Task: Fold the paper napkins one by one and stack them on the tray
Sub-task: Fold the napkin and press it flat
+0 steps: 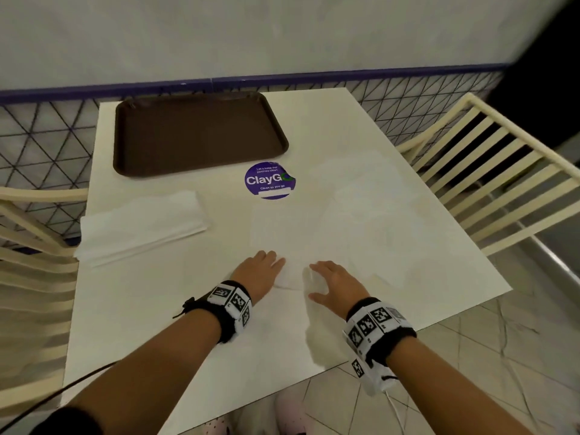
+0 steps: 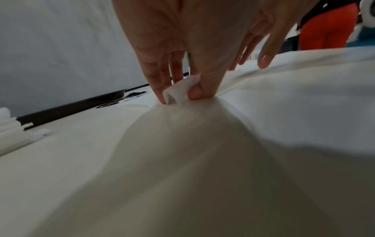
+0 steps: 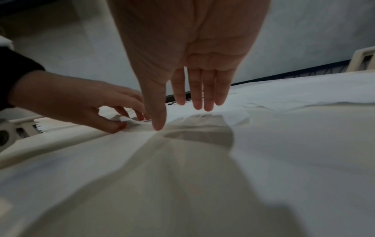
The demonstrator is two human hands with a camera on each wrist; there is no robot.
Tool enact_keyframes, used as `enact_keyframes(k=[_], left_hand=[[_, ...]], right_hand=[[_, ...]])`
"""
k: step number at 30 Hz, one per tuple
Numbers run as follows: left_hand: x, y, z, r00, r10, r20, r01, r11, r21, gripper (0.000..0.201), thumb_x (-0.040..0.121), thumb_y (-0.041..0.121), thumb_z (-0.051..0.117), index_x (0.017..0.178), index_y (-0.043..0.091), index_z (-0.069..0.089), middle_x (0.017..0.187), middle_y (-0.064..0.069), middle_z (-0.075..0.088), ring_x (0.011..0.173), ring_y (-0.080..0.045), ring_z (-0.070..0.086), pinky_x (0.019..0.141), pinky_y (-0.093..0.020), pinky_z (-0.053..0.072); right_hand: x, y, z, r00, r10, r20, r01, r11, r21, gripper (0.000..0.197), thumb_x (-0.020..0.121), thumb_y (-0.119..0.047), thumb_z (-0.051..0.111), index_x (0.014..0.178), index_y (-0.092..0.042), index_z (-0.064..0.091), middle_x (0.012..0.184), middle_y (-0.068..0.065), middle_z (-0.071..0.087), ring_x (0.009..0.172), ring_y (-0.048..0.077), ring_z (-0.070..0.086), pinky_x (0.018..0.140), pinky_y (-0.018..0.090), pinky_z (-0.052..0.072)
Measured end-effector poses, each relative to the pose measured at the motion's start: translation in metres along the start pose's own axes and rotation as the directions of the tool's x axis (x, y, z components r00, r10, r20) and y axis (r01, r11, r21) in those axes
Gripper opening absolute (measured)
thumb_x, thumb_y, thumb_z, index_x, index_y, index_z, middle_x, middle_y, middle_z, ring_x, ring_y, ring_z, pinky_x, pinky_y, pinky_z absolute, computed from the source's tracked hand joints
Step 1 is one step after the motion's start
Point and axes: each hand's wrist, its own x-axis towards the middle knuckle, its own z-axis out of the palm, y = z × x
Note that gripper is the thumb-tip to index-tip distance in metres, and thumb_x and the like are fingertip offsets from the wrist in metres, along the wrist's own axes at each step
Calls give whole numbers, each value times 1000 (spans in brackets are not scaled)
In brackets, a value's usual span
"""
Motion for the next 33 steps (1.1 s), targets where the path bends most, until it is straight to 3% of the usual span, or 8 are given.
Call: enact_keyframes(k=[3, 6, 11, 14, 21, 25, 28, 33], left_hand=[[-3, -3, -3, 998, -41, 38, 38, 997, 63, 53, 24, 10, 89, 75, 9, 74, 71, -9, 64, 56, -22, 62, 38, -17, 41], [-7, -18, 13, 1000, -22, -10, 22, 999, 26, 42, 16, 18, 91, 51, 20, 68, 51, 2, 57, 39, -15, 54, 33, -14, 34], [-55, -24, 4, 991, -106, -86, 90, 980, -177, 10, 70, 23, 68, 76, 16, 73, 71, 1, 67, 64, -18, 65, 56, -17, 47], [-85, -30, 7, 949, -302, 90, 312, 866, -391, 31, 94, 26, 42, 107, 9, 64, 102, -7, 64, 98, -23, 58, 81, -23, 40], [-127, -34, 12, 820, -514, 250, 541, 556, -631, 10, 87, 28, 56, 87, 20, 62, 82, -3, 61, 73, -16, 52, 58, -12, 35], [-130, -37, 13, 731, -640, 236, 539, 328, -776, 13, 84, 31, 60, 72, 27, 54, 83, -2, 58, 76, -13, 50, 59, -11, 35], [-125, -44, 14, 709, -650, 274, 541, 252, -802, 15, 91, 23, 56, 77, 24, 55, 85, -4, 57, 79, -19, 52, 67, -22, 38], [-113, -57, 14, 682, -656, 324, 532, 141, -835, 23, 91, 23, 57, 112, 13, 63, 98, -3, 59, 95, -19, 55, 89, -28, 41]], right_hand=[[2, -5, -1, 998, -67, 6, 68, 996, -57, 67, 92, -32, 54, 148, -20, 18, 156, -1, 16, 142, 15, 22, 114, 26, 20], [8, -13, 2, 987, -155, 36, 159, 979, -129, 74, 92, -36, 52, 150, -18, 9, 158, 0, 7, 145, 15, 13, 117, 26, 13], [21, -25, 9, 948, -291, 126, 313, 922, -227, 59, 98, -30, 42, 149, -17, 14, 158, 1, 5, 146, 15, 9, 118, 27, 5], [28, -33, 6, 926, -306, 223, 345, 924, -163, 44, 100, -23, 38, 143, -21, 34, 157, -3, 15, 144, 13, 19, 118, 28, 13], [35, -49, -13, 869, -311, 384, 413, 884, -218, 48, 98, -26, 41, 144, -15, 34, 146, 6, 42, 133, 20, 41, 109, 27, 30], [47, -47, -22, 925, -195, 326, 209, 978, -8, 20, 93, -21, 53, 96, -3, 59, 98, 12, 58, 91, 20, 52, 67, 23, 36], [60, -42, -24, 952, -75, 295, 8, 975, 221, 39, 87, -22, 63, 119, 0, 60, 117, 14, 61, 105, 26, 57, 81, 26, 41], [71, -35, -19, 974, 28, 224, -141, 851, 506, 33, 85, -14, 66, 113, 3, 62, 117, 24, 63, 98, 30, 62, 93, 44, 48]])
